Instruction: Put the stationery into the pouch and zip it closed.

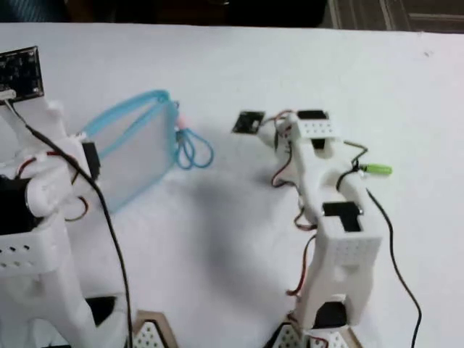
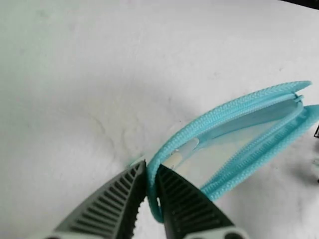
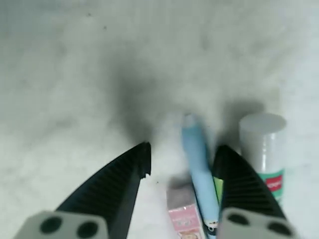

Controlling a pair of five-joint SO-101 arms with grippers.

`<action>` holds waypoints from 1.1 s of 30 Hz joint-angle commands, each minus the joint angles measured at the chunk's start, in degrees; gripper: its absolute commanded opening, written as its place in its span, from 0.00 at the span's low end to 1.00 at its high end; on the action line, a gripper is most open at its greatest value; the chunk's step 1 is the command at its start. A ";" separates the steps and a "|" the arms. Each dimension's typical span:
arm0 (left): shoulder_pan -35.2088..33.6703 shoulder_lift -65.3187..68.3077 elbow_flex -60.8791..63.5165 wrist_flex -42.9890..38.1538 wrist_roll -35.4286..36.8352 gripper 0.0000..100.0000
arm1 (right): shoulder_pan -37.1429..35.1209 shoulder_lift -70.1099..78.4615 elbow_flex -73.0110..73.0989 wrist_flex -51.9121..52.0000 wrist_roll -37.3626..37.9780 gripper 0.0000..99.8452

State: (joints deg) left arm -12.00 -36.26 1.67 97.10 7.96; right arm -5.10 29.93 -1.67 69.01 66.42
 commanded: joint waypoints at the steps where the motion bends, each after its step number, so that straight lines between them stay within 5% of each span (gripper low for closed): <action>1: -0.31 1.45 -0.35 -0.62 -0.26 0.02 | 0.48 3.12 -2.99 -0.48 0.44 0.19; 5: -0.31 1.45 -0.35 -0.62 -0.26 0.02 | 0.22 3.38 -3.34 -0.84 0.44 0.01; 9: -0.40 1.45 -0.35 -0.62 -0.26 0.02 | 0.66 3.30 -5.36 -0.40 0.00 0.05; 14: -0.40 1.45 -0.35 -0.62 -0.26 0.02 | -0.31 -0.48 -7.82 -0.40 -9.14 0.02; 33: -0.40 1.45 -0.35 -0.62 -0.26 0.02 | -10.24 -36.00 -8.09 -1.98 -33.41 0.02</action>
State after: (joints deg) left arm -12.00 -36.26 1.67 97.10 7.96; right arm -13.45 0.75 -8.09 69.27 38.64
